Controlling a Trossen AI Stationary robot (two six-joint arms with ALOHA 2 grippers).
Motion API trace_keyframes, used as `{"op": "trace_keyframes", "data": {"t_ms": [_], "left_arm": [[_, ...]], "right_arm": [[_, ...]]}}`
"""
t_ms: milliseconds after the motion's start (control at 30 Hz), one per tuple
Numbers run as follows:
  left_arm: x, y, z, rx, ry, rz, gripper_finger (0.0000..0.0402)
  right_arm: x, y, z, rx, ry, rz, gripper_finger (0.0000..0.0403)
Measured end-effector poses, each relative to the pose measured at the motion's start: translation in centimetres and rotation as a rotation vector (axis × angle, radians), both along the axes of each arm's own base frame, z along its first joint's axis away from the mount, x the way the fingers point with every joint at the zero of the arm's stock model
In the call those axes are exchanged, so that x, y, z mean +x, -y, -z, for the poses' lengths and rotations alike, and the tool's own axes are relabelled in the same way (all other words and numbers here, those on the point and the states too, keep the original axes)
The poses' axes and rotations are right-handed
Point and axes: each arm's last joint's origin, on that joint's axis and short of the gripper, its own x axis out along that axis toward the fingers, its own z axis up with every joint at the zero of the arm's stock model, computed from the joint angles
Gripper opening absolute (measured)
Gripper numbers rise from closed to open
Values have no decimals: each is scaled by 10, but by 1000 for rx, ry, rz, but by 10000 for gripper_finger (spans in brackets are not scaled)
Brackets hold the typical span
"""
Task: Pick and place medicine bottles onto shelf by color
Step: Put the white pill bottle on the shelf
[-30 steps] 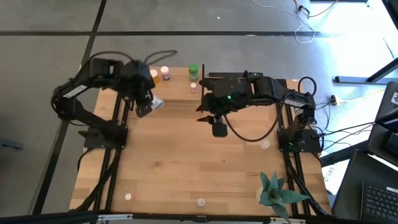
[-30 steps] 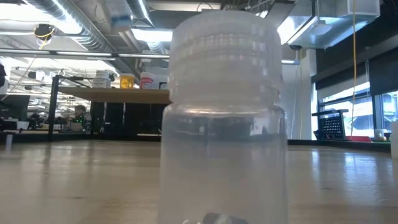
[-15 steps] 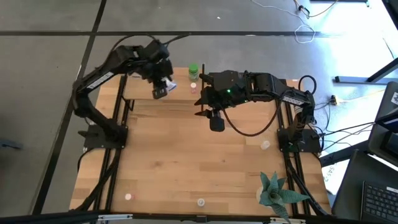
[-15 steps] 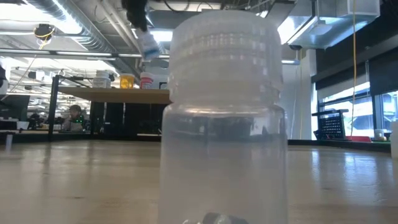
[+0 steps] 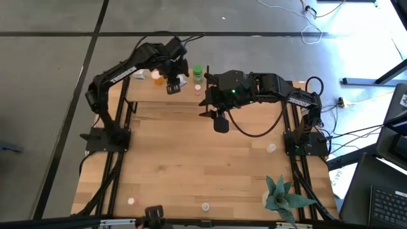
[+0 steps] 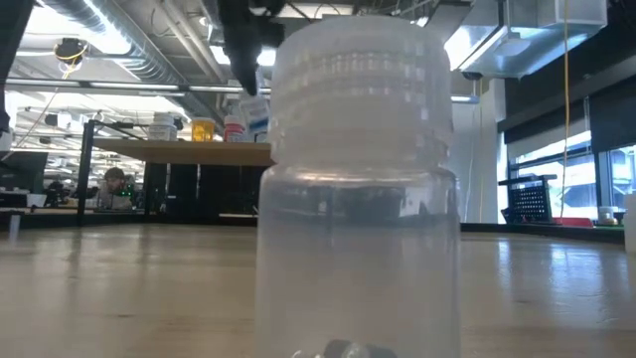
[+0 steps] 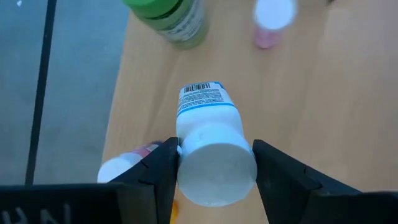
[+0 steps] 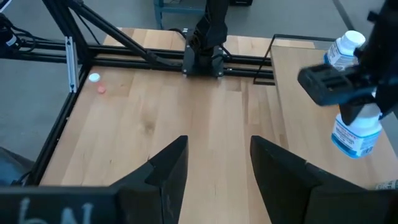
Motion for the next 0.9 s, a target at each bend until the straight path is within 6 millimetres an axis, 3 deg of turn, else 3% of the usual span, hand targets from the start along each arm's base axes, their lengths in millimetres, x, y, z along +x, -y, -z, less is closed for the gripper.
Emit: {"op": "trace_keyframes", "data": {"t_ms": [333,900], "left_arm": [[5,-25,21,-22,-53,-26,168],[9,-30,21,17,-39,6,168]], "right_arm": [[-1,7,0,-98,-1,190,175],[-1,8,0,-116,2,222,175]]}}
